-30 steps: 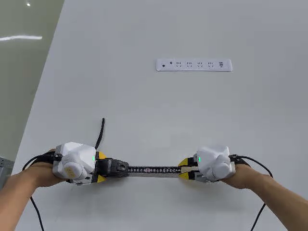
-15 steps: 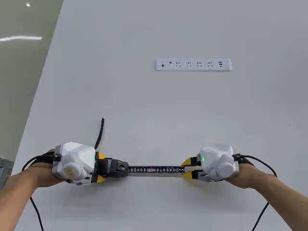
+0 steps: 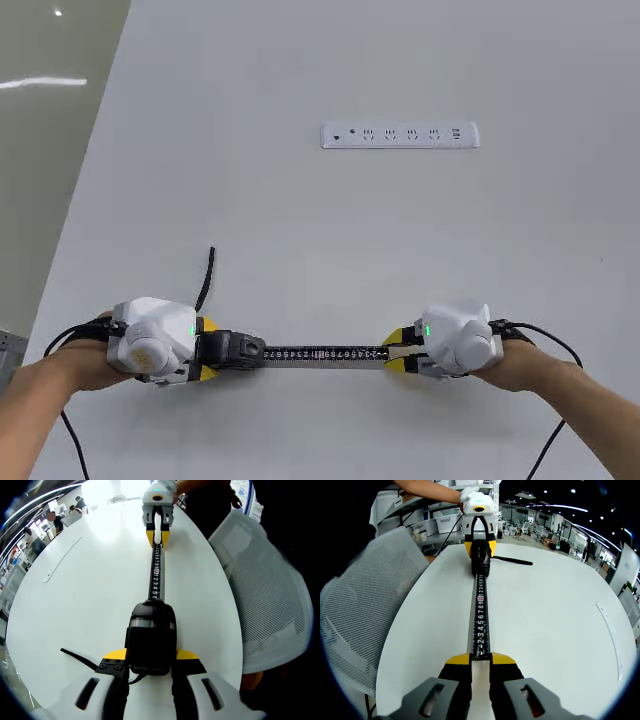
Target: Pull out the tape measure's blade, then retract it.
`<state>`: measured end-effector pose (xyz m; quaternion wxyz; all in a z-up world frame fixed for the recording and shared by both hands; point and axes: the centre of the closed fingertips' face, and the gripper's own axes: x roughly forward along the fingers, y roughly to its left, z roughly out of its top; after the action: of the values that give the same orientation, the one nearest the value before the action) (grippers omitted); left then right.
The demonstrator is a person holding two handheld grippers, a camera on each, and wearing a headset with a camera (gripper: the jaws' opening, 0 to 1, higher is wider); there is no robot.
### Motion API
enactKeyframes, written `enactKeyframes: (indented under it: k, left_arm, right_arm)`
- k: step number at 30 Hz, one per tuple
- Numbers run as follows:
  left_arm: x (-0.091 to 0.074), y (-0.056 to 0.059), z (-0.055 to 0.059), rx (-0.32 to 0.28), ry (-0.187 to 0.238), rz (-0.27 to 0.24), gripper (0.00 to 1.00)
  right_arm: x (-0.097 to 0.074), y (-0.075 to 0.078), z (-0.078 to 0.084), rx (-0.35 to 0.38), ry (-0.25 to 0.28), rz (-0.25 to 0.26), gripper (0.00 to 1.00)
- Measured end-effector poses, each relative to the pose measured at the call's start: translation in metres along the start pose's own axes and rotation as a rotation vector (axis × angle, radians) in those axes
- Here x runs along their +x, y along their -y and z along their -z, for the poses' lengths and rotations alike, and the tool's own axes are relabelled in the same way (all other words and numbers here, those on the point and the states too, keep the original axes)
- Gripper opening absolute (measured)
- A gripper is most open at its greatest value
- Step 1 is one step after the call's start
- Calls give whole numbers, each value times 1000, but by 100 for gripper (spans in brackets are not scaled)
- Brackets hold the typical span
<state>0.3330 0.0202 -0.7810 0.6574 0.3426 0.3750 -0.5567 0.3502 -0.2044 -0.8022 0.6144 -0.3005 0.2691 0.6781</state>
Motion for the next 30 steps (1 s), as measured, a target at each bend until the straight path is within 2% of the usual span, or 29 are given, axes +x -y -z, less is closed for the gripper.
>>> enactKeyframes:
  k: [30]
  left_arm:
    - [-1,-3,0,2,-11,-2,29]
  right_arm:
    - [-18,1,14,9,-19,5,10]
